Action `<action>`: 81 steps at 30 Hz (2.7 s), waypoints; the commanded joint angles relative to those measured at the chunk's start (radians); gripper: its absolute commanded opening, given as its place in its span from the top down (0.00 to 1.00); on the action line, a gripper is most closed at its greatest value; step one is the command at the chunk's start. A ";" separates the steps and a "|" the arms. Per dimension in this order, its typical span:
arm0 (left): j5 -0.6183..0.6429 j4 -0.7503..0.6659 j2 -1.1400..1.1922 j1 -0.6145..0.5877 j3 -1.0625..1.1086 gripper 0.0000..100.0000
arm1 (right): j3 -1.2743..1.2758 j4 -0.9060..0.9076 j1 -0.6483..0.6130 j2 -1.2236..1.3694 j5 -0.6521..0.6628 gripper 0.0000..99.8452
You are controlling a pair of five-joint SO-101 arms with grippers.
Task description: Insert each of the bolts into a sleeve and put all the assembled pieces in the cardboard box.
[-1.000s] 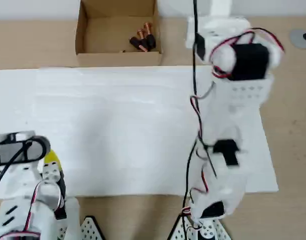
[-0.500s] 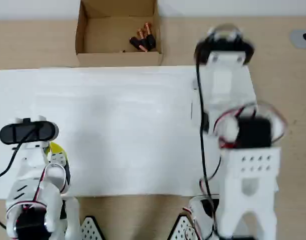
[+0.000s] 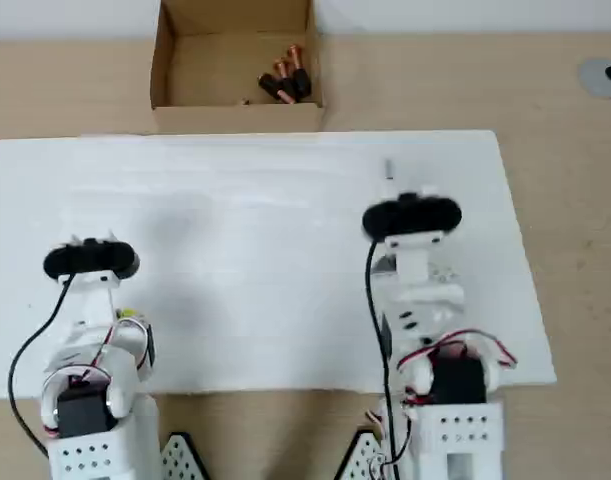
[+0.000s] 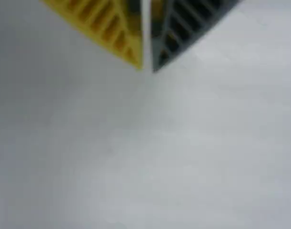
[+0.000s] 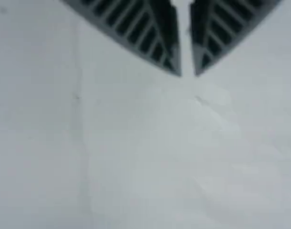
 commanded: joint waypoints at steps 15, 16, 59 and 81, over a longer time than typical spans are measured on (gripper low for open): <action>0.032 -0.037 -0.005 -0.011 0.058 0.99 | 0.298 -0.074 0.012 -0.390 0.023 0.99; 0.032 -0.035 -0.005 -0.011 0.058 0.99 | 0.300 -0.074 0.013 -0.386 0.023 0.99; 0.032 -0.035 -0.005 -0.011 0.058 0.99 | 0.298 0.055 0.012 -0.418 0.026 0.99; 0.032 -0.035 -0.005 -0.011 0.058 0.99 | 0.298 0.055 0.012 -0.418 0.026 0.99</action>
